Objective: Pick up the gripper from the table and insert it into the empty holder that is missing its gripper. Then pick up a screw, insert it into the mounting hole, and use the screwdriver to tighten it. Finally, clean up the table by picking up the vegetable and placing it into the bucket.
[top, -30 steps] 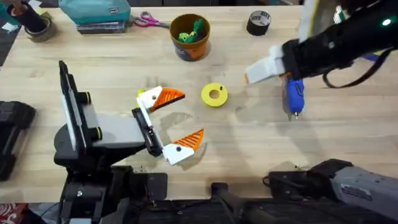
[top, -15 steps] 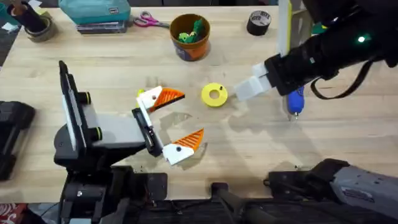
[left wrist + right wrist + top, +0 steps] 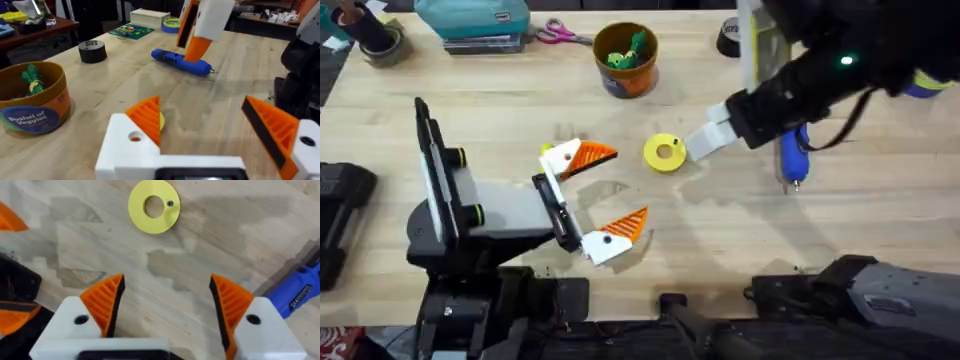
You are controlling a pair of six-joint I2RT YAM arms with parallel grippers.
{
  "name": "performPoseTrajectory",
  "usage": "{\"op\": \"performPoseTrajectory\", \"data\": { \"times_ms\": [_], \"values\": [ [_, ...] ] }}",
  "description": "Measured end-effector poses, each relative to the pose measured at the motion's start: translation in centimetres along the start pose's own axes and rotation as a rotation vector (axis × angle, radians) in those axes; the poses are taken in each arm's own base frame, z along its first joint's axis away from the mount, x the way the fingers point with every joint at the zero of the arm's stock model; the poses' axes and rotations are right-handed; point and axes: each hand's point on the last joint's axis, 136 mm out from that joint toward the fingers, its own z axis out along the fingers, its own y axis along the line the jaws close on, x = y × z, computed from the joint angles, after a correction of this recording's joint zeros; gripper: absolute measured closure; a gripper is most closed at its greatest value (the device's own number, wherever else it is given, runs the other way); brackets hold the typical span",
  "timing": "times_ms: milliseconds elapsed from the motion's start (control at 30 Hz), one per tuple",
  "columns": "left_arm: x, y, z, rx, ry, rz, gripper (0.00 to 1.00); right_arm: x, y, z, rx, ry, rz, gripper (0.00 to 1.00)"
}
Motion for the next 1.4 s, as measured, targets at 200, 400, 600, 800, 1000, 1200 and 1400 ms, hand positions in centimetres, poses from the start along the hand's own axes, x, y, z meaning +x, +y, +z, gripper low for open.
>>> {"op": "performPoseTrajectory", "data": {
  "times_ms": [200,400,600,800,1000,1200,1400],
  "values": [
    [0.0,0.0,0.0,0.0,0.0,0.0,0.015,-1.3,-0.2,2.6,0.003,0.031,0.004,0.004],
    [0.0,0.0,0.0,0.0,0.0,0.0,0.015,-2.4,-0.4,5.6,0.007,0.065,0.008,0.013],
    [0.0,0.0,0.0,0.0,0.0,0.0,0.015,-3.1,-0.9,8.4,0.019,0.096,0.011,0.068],
    [0.0,0.0,0.0,0.0,0.0,0.0,0.015,-3.6,-1.6,10.4,0.054,0.112,0.012,0.122],
    [0.0,0.0,0.0,0.0,0.0,0.0,0.015,-4.6,-1.8,11.4,0.058,0.086,0.009,0.183],
    [0.0,0.0,0.0,0.0,0.0,0.0,0.015,-5.4,-1.6,11.5,0.054,0.051,0.002,0.26],
    [0.0,0.0,0.0,0.0,0.0,0.0,0.015,-5.3,-1.0,12.4,0.053,0.065,-0.016,0.332]
  ]
}}
